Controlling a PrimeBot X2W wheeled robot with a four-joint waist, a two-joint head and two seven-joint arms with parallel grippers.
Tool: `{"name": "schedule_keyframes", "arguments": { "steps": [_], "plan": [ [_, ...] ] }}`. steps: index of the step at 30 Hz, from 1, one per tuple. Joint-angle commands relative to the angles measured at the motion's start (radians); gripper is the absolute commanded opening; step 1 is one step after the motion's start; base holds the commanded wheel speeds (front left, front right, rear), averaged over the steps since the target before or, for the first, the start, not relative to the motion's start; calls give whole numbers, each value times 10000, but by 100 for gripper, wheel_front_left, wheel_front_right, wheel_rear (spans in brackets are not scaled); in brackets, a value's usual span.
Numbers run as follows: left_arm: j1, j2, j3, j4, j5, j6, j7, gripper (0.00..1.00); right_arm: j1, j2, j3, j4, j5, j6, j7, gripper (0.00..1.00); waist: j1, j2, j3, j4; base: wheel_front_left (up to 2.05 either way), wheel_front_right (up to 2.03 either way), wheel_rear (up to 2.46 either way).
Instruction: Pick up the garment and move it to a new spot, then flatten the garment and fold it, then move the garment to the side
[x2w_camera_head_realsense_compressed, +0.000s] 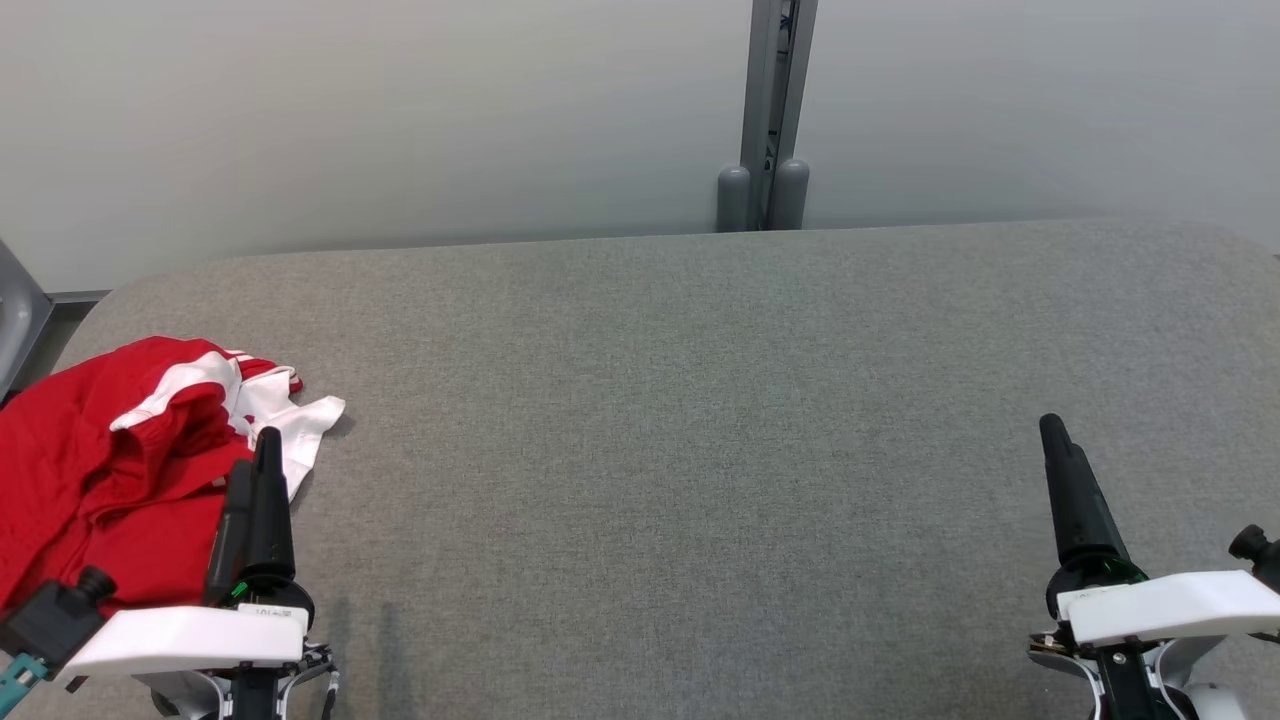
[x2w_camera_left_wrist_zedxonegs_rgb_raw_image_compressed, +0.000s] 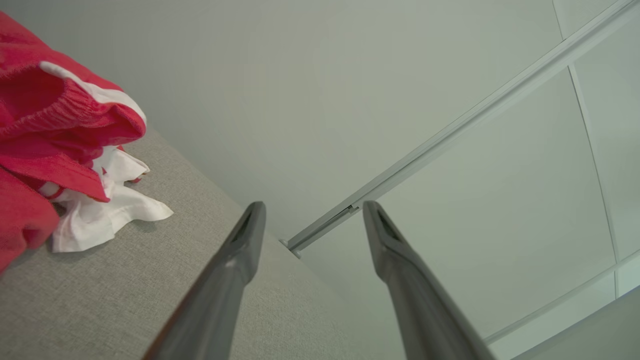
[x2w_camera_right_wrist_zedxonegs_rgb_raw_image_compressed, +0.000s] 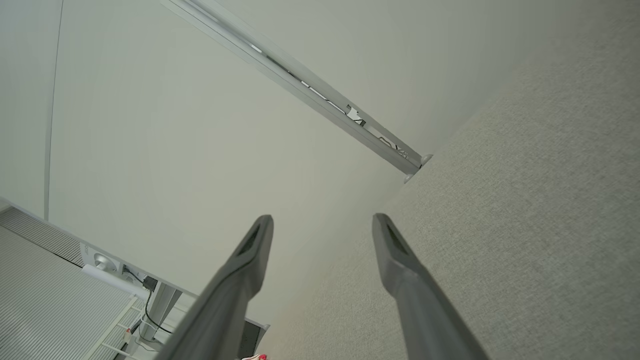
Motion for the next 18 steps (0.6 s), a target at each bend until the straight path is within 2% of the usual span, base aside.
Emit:
{"name": "schedule_keyframes", "arguments": {
  "steps": [1,18],
  "plan": [
    [-215,92,1,-173,453,-10,-87,100,-234,-96,38,-208,-452,13,-124,100,0,0,1,1,0,0,0],
    [-80,80,163,-211,3963,-13,-602,100,-301,-120,447,-207,-3838,16,-640,100,0,0,-23,-27,0,0,0]
  ]
}}
